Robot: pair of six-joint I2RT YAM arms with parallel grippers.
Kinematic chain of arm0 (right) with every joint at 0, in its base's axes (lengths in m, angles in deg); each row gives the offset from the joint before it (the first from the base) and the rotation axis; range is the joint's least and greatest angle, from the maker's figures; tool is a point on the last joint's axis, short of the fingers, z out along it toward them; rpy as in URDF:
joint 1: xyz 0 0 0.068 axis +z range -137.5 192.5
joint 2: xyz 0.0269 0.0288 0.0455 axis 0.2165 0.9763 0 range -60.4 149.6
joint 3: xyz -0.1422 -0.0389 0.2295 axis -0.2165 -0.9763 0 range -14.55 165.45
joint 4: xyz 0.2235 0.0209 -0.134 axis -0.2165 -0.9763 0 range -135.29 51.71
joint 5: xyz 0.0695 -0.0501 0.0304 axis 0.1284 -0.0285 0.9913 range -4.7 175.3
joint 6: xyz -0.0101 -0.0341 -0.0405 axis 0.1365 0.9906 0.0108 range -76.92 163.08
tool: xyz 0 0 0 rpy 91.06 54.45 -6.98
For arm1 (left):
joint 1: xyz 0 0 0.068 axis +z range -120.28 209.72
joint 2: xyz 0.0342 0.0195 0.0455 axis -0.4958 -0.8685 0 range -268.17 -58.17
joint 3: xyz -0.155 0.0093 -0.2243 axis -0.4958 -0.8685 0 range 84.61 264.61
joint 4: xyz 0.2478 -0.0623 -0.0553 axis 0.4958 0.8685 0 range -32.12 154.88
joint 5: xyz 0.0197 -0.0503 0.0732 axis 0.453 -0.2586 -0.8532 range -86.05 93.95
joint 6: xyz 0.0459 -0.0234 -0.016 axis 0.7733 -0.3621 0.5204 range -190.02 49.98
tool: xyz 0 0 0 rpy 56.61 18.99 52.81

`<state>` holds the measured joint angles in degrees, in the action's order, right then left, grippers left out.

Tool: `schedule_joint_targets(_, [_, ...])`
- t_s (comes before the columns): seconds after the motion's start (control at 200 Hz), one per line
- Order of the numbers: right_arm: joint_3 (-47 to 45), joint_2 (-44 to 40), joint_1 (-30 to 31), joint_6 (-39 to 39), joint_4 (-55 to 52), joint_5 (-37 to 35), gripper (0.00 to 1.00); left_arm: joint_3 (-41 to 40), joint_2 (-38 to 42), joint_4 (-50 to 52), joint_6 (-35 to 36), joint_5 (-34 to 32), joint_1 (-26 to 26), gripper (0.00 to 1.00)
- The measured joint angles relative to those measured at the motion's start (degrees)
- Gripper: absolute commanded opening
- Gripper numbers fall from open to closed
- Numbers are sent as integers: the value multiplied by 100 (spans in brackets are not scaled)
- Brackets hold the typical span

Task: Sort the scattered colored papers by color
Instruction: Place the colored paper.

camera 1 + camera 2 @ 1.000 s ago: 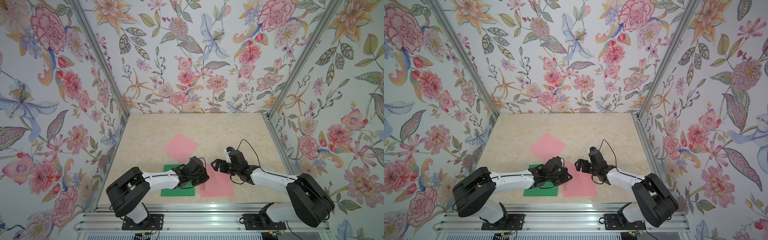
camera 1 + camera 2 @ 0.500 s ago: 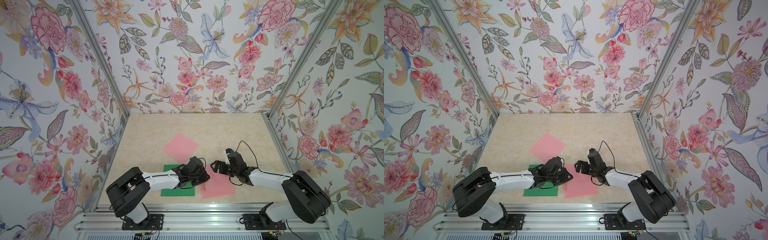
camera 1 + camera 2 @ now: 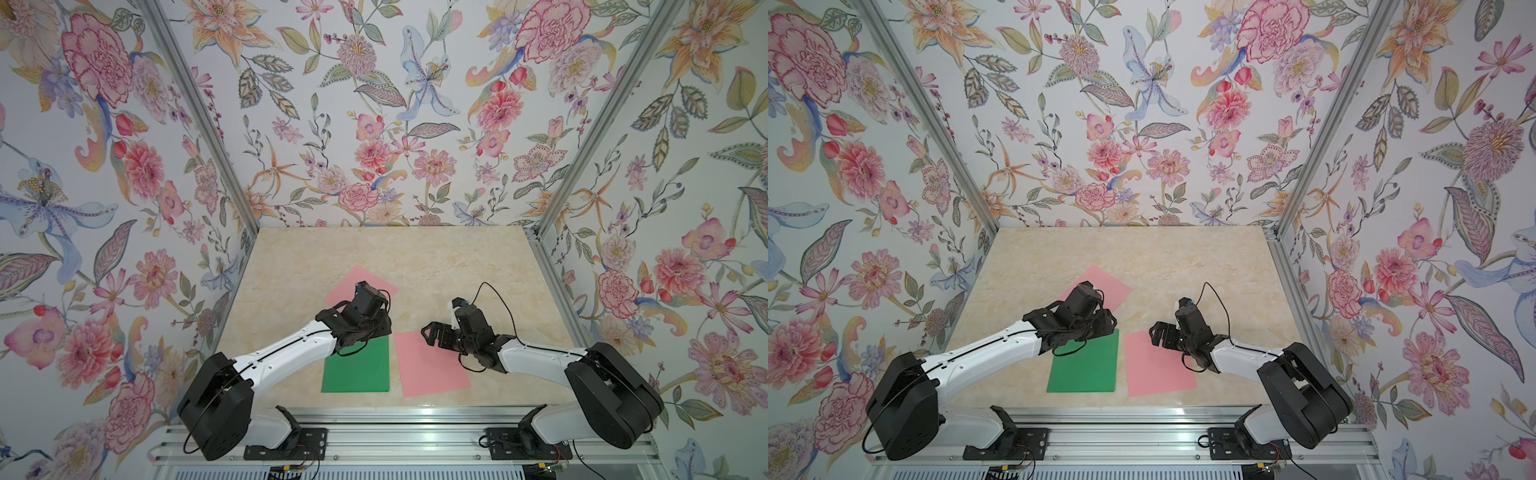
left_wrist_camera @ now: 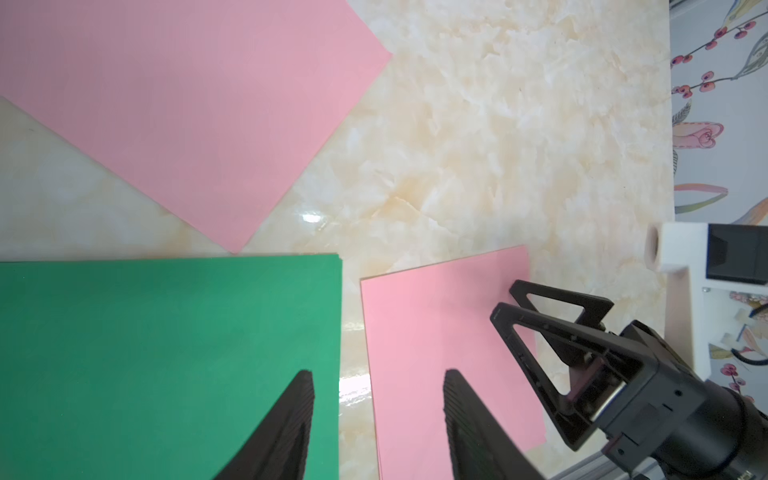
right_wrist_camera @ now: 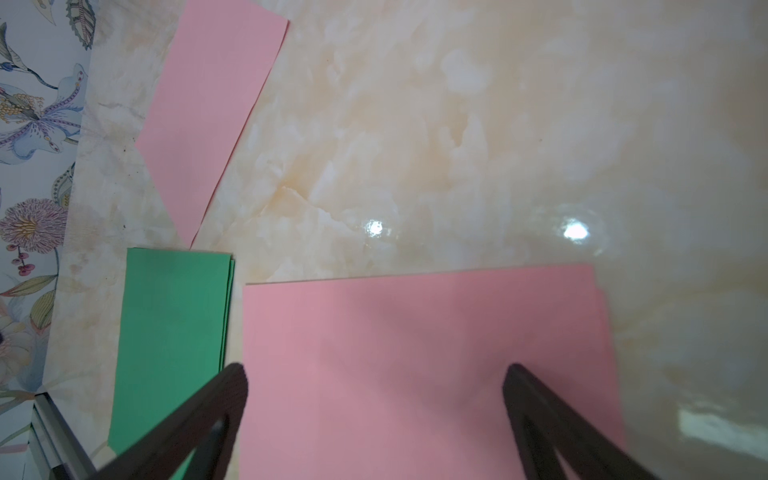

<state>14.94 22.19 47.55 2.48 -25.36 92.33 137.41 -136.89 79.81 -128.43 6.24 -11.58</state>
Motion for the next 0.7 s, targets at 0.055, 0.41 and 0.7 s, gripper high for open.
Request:
schedule_joint_targets(0.055, [0,-9,4,0,-13,-13,100,0,44,103,105,-68,122,54])
schedule_joint_targets(0.41, [-48,-240,24,-39,-356,-157,100,-20,212,299,409,-363,553,55])
schedule_joint_targets(0.7, [501,-319,31,63,-935,-254,100,-424,208,-494,483,-452,848,55])
